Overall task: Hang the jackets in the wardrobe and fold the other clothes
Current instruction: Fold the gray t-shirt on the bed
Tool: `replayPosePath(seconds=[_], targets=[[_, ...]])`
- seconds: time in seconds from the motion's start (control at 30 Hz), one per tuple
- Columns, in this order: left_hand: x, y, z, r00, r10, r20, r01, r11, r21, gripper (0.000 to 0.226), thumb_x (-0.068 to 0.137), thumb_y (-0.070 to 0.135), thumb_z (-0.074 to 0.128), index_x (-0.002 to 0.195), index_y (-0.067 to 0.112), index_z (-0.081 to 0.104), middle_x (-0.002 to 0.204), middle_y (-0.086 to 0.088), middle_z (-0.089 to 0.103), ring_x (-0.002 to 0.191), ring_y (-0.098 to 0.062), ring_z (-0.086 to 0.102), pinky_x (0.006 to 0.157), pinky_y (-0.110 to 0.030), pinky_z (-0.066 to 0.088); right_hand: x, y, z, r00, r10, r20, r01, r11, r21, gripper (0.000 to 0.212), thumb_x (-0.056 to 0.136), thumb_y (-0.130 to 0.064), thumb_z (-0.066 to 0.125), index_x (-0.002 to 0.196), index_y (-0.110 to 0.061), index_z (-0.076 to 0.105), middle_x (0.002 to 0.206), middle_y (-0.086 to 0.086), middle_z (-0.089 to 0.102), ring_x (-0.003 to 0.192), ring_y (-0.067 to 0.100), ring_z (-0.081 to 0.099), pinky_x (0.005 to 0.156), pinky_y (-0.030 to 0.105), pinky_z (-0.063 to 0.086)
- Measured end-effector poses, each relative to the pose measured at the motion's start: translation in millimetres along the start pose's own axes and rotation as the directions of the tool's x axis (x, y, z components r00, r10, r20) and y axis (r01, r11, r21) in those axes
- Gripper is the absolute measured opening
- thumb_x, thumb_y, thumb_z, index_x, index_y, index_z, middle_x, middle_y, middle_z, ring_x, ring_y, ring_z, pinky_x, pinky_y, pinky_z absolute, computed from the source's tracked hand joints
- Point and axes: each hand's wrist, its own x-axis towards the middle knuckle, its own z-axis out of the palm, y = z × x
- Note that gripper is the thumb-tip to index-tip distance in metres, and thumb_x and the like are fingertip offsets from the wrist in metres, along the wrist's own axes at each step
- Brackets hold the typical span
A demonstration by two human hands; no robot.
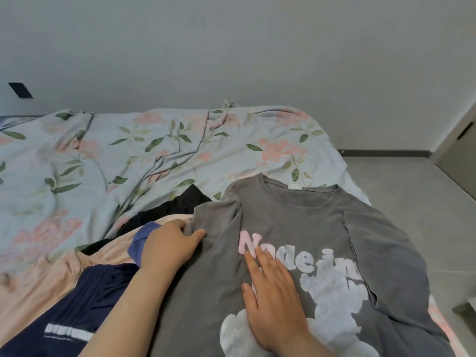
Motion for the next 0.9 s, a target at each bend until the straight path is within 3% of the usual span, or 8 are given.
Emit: replayPosePath(seconds=[0.1, 0.2, 0.37, 0.47, 0.67, 0.77, 0.83, 0.9], targets=[[10.8, 2.9, -2.2, 0.986, -0.156, 0.056, 0.165, 0.888, -0.429, 0.029, 0.077, 0.034, 0.070, 0.069, 0.009, 0.057, 0.066, -0.007, 0.061, 0.063, -0.022, 0.055, 0.056, -0.031, 0.039, -0.8, 0.7, -1.6, 1.000, 0.000, 0.015, 0.000, 1.000, -0.023, 0.065, 0.092, -0.050, 0.023, 0.155, -0.041, 0.008, 0.162, -0.019, -0.004, 0.137, -0.010, -0.024, 0.114, 0.017, -0.018], [14.6, -8.0, -12.6, 0.941, -0.337, 0.023, 0.205, 0.516, -0.832, 0.018, 0.072, 0.024, 0.071, 0.069, 0.014, 0.057, 0.072, -0.011, 0.056, 0.069, -0.023, 0.054, 0.063, -0.039, 0.044, -1.6, -1.3, -4.1, 1.000, 0.002, 0.024, -0.001, 1.000, -0.028, 0.065, 0.093, -0.050, 0.021, 0.154, -0.044, 0.003, 0.162, -0.021, -0.007, 0.137, -0.011, -0.027, 0.114, 0.016, -0.018], [-0.5, -53.1, -18.0, 0.788, -0.614, -0.044, 0.131, 0.237, -0.963, 0.034, 0.082, 0.010, 0.069, 0.056, 0.022, 0.052, 0.065, -0.002, 0.052, 0.067, -0.018, 0.053, 0.062, -0.032, 0.045, -1.4, -1.2, -4.0, 0.999, 0.013, 0.031, -0.011, 0.999, -0.041, 0.063, 0.093, -0.051, 0.019, 0.154, -0.045, 0.001, 0.161, -0.022, -0.009, 0.133, -0.012, -0.031, 0.111, 0.015, -0.022], [-2.0, -56.4, -19.0, 0.869, -0.441, 0.226, 0.243, -0.018, -0.970, 0.008, 0.088, 0.018, 0.071, 0.094, 0.013, 0.070, 0.096, -0.008, 0.071, 0.094, -0.023, 0.067, 0.083, -0.041, 0.055, -1.7, -0.3, -3.5, 1.000, 0.013, 0.017, -0.013, 1.000, -0.028, 0.063, 0.093, -0.051, 0.019, 0.154, -0.044, 0.005, 0.157, -0.025, -0.012, 0.132, -0.013, -0.031, 0.110, 0.014, -0.023], [-14.3, -53.9, -27.8, 0.899, -0.253, 0.358, 0.403, 0.155, -0.902, 0.024, 0.087, -0.003, 0.062, 0.110, 0.002, 0.066, 0.100, -0.020, 0.073, 0.090, -0.033, 0.071, 0.075, -0.042, 0.056, -2.8, 0.0, -1.7, 1.000, 0.012, 0.007, -0.012, 1.000, -0.027, 0.066, 0.090, -0.054, 0.011, 0.155, -0.043, 0.007, 0.157, -0.024, -0.011, 0.130, -0.014, -0.033, 0.110, 0.015, -0.024], [6.5, -47.1, -44.2, 0.896, -0.270, 0.353, 0.405, 0.170, -0.898, 0.035, 0.090, -0.010, 0.051, 0.123, 0.001, 0.059, 0.118, -0.028, 0.064, 0.106, -0.039, 0.065, 0.087, -0.053, 0.053, -2.4, 0.4, -0.5, 1.000, 0.017, -0.013, -0.017, 1.000, -0.007, 0.068, 0.087, -0.055, 0.009, 0.155, -0.043, 0.010, 0.155, -0.025, -0.011, 0.131, -0.014, -0.032, 0.111, 0.015, -0.023], [25.4, -32.9, -62.0, 0.908, -0.295, 0.297, 0.341, 0.107, -0.934, 0.040, 0.092, -0.008, 0.045, 0.129, 0.001, 0.055, 0.129, -0.029, 0.058, 0.111, -0.037, 0.061, 0.092, -0.054, 0.052, -2.5, 0.6, -1.3, 1.000, 0.013, -0.021, -0.013, 1.000, 0.013, 0.068, 0.087, -0.054, 0.011, 0.154, -0.042, 0.013, 0.153, -0.025, -0.010, 0.135, -0.013, -0.026, 0.114, 0.016, -0.019], [27.7, -8.2, -79.8, 0.956, -0.250, 0.153, 0.210, 0.221, -0.952, 0.042, 0.089, -0.008, 0.050, 0.127, 0.008, 0.059, 0.119, -0.025, 0.061, 0.093, -0.031, 0.066, 0.073, -0.043, 0.060, -3.5, -1.3, -1.8, 0.999, 0.006, -0.033, -0.005, 0.999, 0.032, 0.068, 0.088, -0.053, 0.014, 0.154, -0.042, 0.016, 0.153, -0.025, -0.008, 0.137, -0.012, -0.021, 0.115, 0.016, -0.017]])
